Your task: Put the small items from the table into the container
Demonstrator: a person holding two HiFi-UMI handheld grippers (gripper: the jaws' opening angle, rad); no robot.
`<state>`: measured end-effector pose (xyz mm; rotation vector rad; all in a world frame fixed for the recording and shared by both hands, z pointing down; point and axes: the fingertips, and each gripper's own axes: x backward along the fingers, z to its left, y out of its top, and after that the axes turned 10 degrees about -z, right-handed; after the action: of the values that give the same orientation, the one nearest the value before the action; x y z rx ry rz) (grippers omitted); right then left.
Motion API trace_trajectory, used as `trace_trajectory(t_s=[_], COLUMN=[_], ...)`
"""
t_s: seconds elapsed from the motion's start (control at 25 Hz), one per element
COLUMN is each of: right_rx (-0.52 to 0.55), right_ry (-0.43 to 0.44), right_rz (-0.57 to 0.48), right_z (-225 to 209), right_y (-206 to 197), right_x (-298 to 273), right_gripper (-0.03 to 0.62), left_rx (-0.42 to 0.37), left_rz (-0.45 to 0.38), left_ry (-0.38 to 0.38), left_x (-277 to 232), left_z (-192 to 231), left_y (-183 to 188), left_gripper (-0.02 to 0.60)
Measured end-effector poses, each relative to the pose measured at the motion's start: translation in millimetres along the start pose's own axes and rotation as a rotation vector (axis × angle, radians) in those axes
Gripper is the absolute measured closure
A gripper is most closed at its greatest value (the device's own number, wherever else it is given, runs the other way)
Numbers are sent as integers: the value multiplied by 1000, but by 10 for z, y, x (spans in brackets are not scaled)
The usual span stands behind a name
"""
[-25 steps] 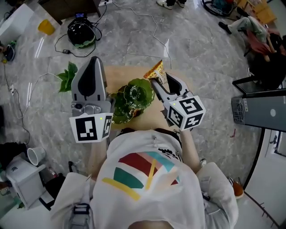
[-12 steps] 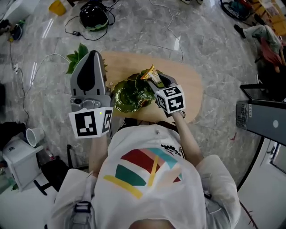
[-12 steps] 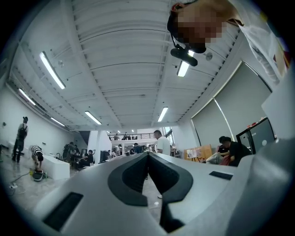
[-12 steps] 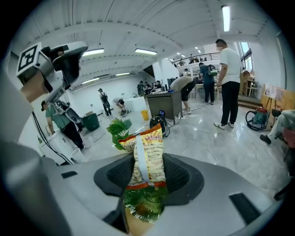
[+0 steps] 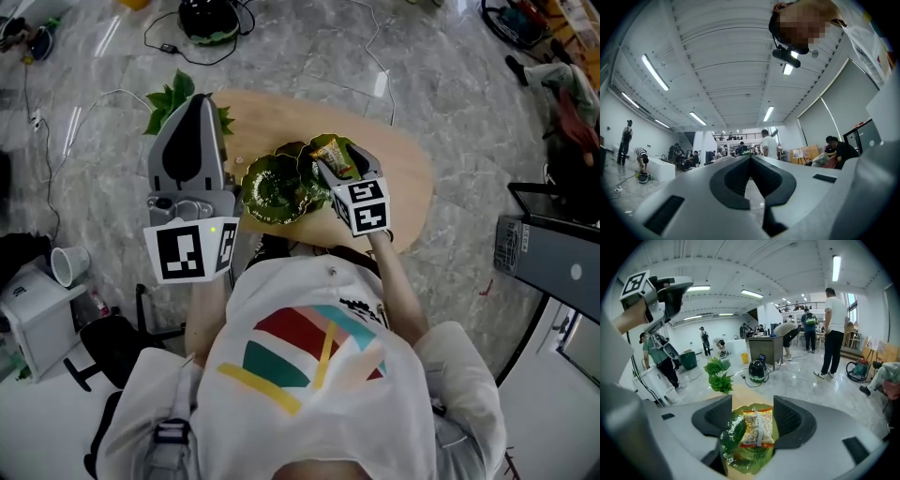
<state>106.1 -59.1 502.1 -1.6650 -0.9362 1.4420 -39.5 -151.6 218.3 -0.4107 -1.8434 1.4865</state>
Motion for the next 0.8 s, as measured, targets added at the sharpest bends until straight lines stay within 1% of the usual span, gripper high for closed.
trace_trajectory(t_s=[0.12,0.24,0.28,0.32,0.4,0.48,0.64,0.8], right_rx=[-15,-14,-6,10,57,83,69,60], right_ry=[-30,-34,-53,-83,-126,-134,-128,-110], right_rz=[-53,-110,-136,-163,-204,-233,-284,-314], right_z=[-69,-129,-173,-229,-312,-347,-398,-401], right_y=[200,428,519,614,786,925,1106,1173], right_x=[81,231,299,366,469,532,634,753], right_gripper=[335,340,434,580,580,580,580,580], left_rx=[2,3,3,2,2,2,1,-14], left_rz=[2,-1,-3,-6,-10,-13,-23,-37], left_ry=[6,3,0,-2,-4,-4,-4,13], left_x=[-2,2,1,-3,-14,-27,-48,-34], left_z=[32,7,-11,-29,-53,-67,-117,-173], left_y=[-24,-24,-17,-8,4,3,-1,56], left_gripper=[572,572,572,572,572,572,572,572])
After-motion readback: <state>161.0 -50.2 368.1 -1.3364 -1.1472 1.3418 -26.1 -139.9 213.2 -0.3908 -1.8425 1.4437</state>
